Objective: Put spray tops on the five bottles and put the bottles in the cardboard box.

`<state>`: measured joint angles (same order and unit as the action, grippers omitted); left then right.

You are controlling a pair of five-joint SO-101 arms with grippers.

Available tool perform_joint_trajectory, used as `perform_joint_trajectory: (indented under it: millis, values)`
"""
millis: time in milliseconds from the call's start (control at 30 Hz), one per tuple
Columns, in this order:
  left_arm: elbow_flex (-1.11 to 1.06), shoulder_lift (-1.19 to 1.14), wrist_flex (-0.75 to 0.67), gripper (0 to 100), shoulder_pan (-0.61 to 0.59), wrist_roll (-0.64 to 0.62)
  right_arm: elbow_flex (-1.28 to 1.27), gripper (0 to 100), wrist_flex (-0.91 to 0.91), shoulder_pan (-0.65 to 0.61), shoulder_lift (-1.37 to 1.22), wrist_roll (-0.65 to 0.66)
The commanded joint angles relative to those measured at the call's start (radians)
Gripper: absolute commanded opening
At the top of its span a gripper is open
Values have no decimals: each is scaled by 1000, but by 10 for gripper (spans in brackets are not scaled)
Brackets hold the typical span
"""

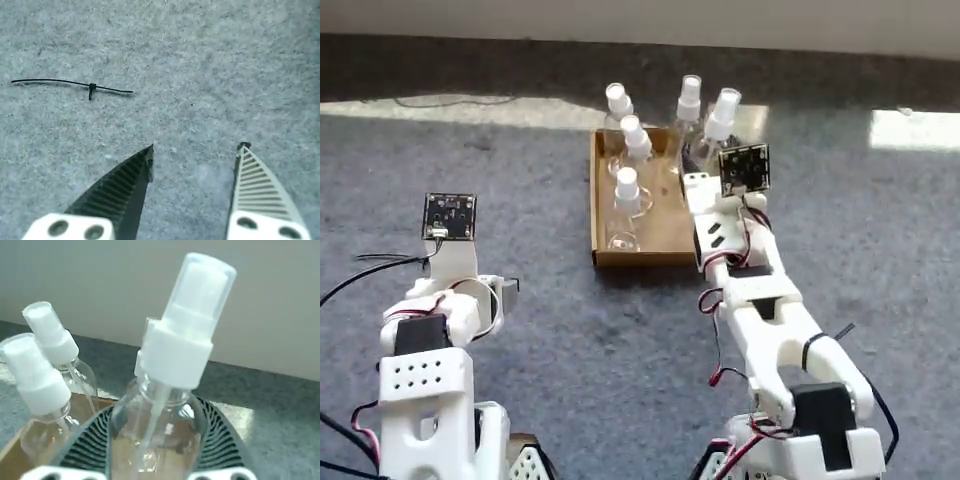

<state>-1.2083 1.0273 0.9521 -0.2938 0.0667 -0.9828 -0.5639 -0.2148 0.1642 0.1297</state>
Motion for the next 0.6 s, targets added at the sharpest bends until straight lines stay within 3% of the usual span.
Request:
perform_joint_trajectory:
  millis: [0, 567]
  values:
    - [2, 15, -18, 249, -5, -2, 7, 4, -77, 10, -50, -8]
    - [4, 15, -18, 249, -5, -2, -39, 4, -120, 5, -133, -3]
